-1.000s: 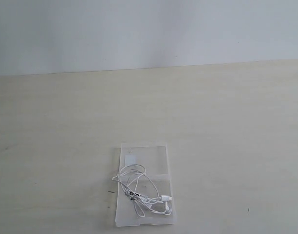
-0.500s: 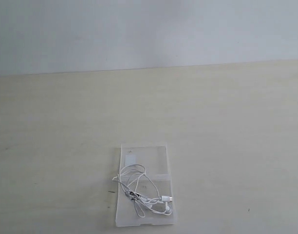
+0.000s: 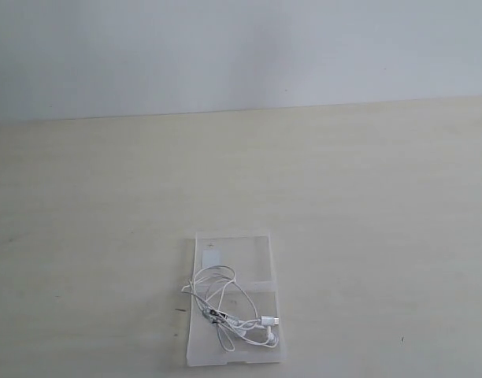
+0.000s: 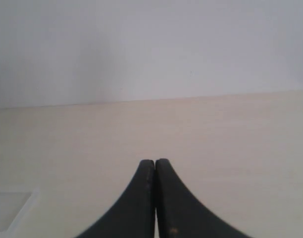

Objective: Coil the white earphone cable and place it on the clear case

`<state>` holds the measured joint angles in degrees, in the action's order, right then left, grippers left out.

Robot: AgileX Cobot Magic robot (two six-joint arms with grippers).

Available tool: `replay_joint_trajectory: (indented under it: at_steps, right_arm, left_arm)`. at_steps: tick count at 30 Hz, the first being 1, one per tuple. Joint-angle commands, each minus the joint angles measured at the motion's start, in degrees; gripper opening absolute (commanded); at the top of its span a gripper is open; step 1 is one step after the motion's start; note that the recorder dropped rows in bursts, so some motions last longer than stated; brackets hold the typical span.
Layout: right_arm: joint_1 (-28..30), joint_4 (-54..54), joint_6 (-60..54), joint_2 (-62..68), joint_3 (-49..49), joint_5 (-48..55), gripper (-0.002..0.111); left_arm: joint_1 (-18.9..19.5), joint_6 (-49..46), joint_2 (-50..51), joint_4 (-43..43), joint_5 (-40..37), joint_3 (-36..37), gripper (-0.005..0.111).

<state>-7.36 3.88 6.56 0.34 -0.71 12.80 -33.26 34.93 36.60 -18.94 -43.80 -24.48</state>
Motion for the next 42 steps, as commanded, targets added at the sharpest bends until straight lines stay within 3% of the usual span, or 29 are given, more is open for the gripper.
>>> replay_joint_trajectory:
  at_steps: [1, 6, 42]
  right_arm:
    - [0.80, -1.02, -1.67, -0.34, 0.44, 1.18, 0.000]
    - [0.80, -5.68, -8.12, -0.34, 0.44, 4.36, 0.000]
    - [0.80, -5.36, -6.14, -0.34, 0.71, 4.83, 0.000]
  left_arm:
    - [0.03, -0.27, -0.29, -0.54, 0.53, 0.29, 0.000]
    - [0.03, -0.27, -0.29, -0.54, 0.53, 0.29, 0.000]
    - [0.03, -0.27, -0.29, -0.54, 0.53, 0.29, 0.000]
